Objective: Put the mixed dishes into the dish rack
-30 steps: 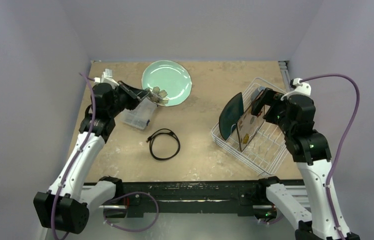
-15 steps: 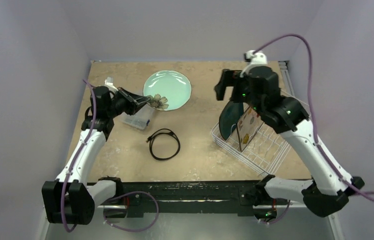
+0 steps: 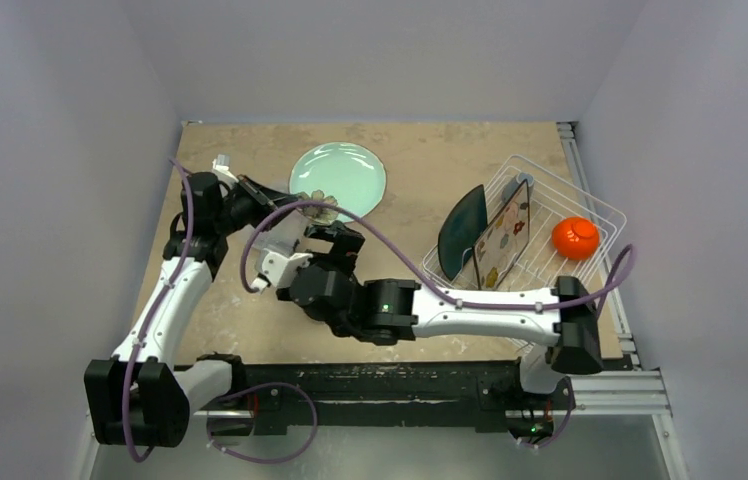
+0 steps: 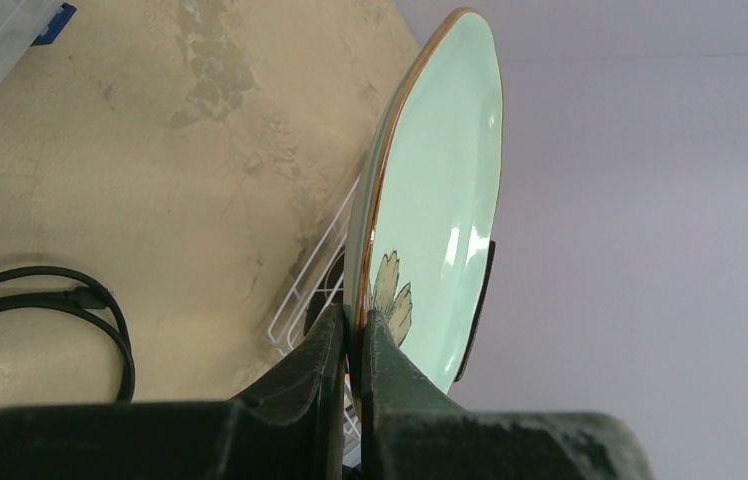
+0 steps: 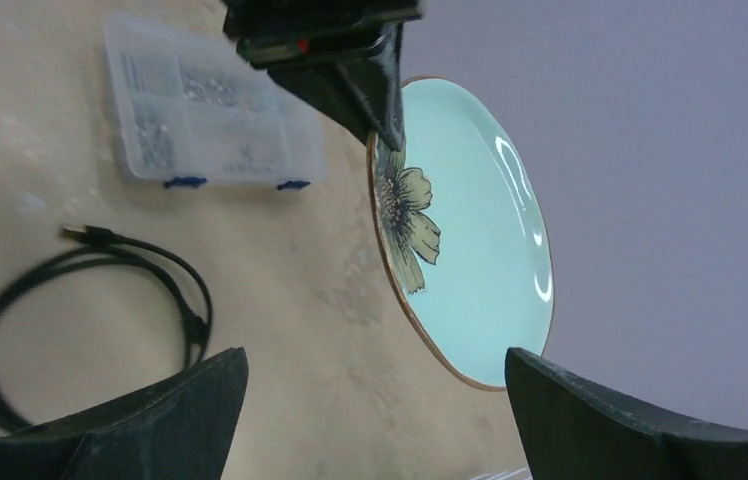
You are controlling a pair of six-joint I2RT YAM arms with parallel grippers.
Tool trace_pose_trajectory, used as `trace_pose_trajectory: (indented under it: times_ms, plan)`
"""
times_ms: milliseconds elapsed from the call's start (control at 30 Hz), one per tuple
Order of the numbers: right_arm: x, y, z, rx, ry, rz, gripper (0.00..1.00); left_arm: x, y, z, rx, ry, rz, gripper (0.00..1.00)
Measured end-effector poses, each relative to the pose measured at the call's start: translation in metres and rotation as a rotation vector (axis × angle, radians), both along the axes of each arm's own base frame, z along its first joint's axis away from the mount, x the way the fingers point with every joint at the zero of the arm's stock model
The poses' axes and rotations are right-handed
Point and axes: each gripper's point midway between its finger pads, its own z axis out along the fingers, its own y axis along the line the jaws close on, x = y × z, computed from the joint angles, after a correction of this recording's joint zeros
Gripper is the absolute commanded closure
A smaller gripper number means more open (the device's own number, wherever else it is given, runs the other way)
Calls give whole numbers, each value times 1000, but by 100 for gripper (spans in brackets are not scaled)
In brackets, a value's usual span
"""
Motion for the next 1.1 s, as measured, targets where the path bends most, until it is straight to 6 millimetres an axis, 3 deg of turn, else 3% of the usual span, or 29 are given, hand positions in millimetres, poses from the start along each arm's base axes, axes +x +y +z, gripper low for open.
trace_pose_trajectory:
  times_ms: [133, 233, 333, 433, 500, 700, 933, 1067, 1100]
  plan:
    - [21, -4, -39, -258, -113, -22, 4, 0, 0, -1, 6, -3, -3, 100]
    - [36, -7, -48, -371, -181, -44, 9, 0, 0, -1, 7, -3, -3, 100]
    - [52, -9, -47, -428, -235, -80, 18, 0, 0, -2, 7, 1, -4, 100]
    - [69, -13, -44, -470, -287, -128, 44, 1, 0, -3, 7, 5, -4, 100]
    - [79, -16, -44, -490, -304, -162, 55, 1, 0, -4, 7, 9, -4, 100]
    - [97, -23, -53, -532, -302, -216, 58, -1, 0, -7, 8, 25, -4, 100]
    - [100, -22, -46, -551, -350, -225, 79, 1, 1, -5, 0, 19, 0, 100]
    - [102, -21, -47, -592, -366, -222, 99, 5, 0, 3, 3, -18, -5, 100]
    - [104, -22, -49, -606, -368, -222, 100, 6, 0, 6, 7, -35, -8, 100]
